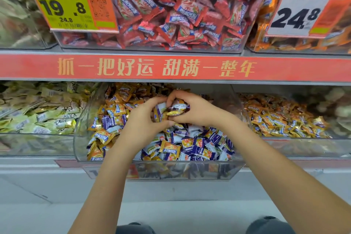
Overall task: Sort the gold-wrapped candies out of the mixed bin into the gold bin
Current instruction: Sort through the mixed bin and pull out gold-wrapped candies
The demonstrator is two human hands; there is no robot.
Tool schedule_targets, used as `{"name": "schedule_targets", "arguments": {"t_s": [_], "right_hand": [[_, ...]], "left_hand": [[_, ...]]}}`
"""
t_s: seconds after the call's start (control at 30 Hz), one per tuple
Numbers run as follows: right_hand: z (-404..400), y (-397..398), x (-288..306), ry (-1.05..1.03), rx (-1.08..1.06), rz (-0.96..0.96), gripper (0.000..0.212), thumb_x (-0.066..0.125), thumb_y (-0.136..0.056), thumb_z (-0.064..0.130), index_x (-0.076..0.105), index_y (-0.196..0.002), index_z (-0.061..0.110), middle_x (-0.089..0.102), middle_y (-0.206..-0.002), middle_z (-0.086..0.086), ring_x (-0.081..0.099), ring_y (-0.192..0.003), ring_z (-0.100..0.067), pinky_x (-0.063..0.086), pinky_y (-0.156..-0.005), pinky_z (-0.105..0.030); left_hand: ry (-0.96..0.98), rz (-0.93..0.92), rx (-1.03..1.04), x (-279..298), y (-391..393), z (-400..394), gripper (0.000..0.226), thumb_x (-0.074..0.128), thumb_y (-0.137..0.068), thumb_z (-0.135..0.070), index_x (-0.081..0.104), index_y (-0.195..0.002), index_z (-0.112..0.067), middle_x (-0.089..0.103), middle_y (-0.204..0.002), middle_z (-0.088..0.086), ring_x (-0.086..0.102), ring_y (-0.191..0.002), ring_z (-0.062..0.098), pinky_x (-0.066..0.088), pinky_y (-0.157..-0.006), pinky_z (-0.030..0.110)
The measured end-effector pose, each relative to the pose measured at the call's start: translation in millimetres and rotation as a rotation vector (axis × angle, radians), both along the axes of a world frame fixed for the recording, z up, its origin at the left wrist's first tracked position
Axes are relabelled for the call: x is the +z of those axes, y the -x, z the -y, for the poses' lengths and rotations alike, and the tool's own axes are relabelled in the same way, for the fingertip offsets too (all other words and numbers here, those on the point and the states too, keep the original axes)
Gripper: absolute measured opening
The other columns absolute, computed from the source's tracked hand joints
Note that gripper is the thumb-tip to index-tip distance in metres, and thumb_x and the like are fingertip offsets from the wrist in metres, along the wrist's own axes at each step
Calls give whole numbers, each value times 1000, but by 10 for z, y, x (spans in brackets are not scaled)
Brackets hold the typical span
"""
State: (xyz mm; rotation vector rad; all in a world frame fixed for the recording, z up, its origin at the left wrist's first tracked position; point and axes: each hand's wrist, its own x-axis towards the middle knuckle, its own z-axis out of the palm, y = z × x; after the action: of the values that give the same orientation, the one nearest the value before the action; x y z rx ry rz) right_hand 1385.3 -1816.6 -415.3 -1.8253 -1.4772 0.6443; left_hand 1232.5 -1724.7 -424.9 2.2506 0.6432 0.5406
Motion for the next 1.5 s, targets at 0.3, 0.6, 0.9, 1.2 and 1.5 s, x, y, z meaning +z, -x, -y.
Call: {"name": "schedule_targets", "arguments": {"t_s": [0.3,0.6,0.9,1.2,1.5], "right_hand": [[135,-8,2,17,-326,-693,29,45,-89,2,68,-90,19,61,-95,-3,53,-88,-21,44,-78,-36],[238,-31,3,-16,-448,-1000,19,53,-94,0,58,-109,11,51,-104,-10,60,-88,-22,53,-59,-23],[353,-26,14,70,-535,-188,70,70,-85,32,31,-143,29,50,-133,-5,65,-91,-19,51,-78,-32],[375,12,78,79,-504,324,32,48,-99,22,57,-129,29,67,-110,-4,61,-95,-22,48,-89,-33],[-193,-182,-17,480,-70,461,42,61,-92,31,55,-130,15,55,-133,-3,54,-113,-22,45,-88,-28]], "left_hand": [[299,122,51,12,66,-92,20,62,-91,-17,71,-107,-25,66,-104,-4,68,-84,11,55,-70,25],[384,172,93,75,100,-72,39,35,-99,-3,71,-102,-20,57,-116,-9,68,-69,7,52,-58,14],[-117,-231,-73,-53,-119,22,44,53,-92,-47,55,-128,-21,61,-114,5,60,-89,12,47,-73,26],[-102,-294,-116,-39,-109,-10,44,63,-87,-40,59,-128,-24,57,-133,4,58,-113,22,44,-96,34],[-157,-246,-206,-82,-49,26,55,77,-75,-33,58,-127,-31,57,-120,-2,53,-110,17,44,-91,32]]}}
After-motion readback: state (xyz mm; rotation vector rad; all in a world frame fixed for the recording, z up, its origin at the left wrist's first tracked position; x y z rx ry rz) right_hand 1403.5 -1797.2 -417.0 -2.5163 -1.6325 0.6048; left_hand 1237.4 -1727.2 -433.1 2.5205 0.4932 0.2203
